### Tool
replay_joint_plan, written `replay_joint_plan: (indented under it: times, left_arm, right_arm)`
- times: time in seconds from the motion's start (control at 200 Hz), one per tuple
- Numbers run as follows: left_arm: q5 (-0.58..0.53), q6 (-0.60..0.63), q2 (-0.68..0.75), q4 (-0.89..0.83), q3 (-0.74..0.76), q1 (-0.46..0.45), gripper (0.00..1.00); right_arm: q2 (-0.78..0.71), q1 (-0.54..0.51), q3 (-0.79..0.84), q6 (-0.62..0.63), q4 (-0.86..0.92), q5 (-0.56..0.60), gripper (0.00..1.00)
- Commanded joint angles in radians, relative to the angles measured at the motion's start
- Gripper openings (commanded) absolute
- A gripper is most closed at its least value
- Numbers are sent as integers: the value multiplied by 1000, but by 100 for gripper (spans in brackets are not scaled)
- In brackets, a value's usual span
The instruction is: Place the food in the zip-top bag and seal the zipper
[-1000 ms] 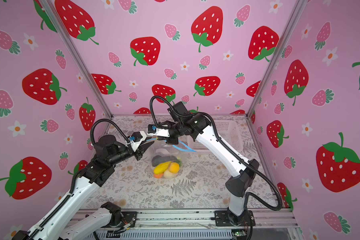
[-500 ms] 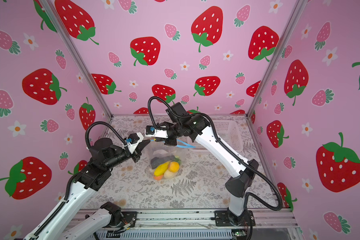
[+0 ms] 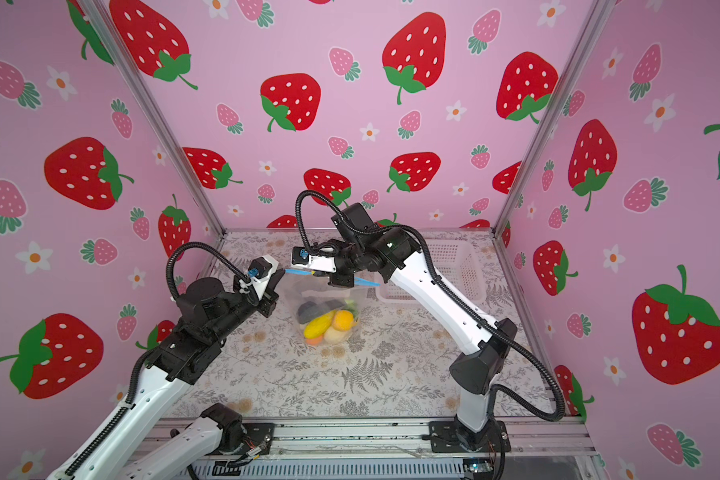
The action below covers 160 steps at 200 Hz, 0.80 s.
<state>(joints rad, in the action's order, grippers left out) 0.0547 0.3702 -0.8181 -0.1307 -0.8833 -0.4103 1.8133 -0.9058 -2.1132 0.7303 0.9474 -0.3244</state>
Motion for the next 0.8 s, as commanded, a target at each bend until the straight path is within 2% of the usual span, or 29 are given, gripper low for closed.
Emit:
replay_joint_plan:
  times: [0.0, 0.335, 0.585, 0.795]
  left_arm:
    - [-213, 0, 22, 15, 5, 21, 0]
    - [-388, -31, 22, -7, -13, 49, 0]
    - [-395, -60, 4, -29, -43, 83, 0]
    - [-404, -68, 10, -41, -40, 103, 0]
  right_arm:
    - [3, 33, -15, -14, 67, 48, 0]
    - [-31, 49, 10, -38, 76, 94, 0]
    - [-67, 69, 54, -55, 66, 114, 0]
    - [-130, 98, 157, -69, 24, 122, 0]
